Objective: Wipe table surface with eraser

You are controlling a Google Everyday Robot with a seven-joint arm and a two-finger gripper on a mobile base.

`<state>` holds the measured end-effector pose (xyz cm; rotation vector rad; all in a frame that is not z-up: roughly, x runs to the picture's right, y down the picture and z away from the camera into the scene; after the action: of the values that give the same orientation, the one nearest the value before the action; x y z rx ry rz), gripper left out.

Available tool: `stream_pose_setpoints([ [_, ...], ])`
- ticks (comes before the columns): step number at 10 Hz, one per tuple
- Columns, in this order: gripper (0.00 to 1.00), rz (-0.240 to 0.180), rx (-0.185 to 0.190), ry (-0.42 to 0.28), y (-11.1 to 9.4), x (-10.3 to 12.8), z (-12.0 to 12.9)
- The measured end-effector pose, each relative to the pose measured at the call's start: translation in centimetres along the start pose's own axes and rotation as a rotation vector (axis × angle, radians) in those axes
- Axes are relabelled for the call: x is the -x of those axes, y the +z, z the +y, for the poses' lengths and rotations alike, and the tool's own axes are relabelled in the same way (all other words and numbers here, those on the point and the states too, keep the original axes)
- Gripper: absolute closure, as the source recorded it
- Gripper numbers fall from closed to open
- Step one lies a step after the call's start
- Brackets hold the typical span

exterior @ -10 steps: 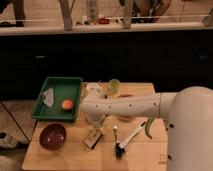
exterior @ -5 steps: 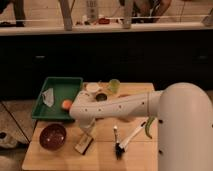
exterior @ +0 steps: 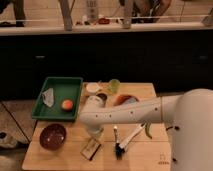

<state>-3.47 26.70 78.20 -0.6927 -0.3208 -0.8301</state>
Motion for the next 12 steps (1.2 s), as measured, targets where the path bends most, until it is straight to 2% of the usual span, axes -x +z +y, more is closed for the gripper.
stream_pose_setpoints([
  [2, 0.99, 0.024, 0.000, 0.043, -0.7, -2.3, 0.2],
  [4, 0.99, 0.042, -0.006, 0.056, -1.4, -4.2, -1.5],
  [5, 0.99, 0.042, -0.010, 0.048, -1.6, -4.1, -2.4],
  [6, 0.99, 0.039, -0.016, 0.036, -1.6, -3.7, -3.2],
  [8, 0.99, 0.015, -0.029, -0.025, -1.7, -1.0, -5.9],
  [10, 0.99, -0.013, -0.034, -0.063, -1.3, 1.4, -7.3],
  [12, 0.99, -0.035, -0.028, -0.071, -0.8, 2.3, -7.4],
])
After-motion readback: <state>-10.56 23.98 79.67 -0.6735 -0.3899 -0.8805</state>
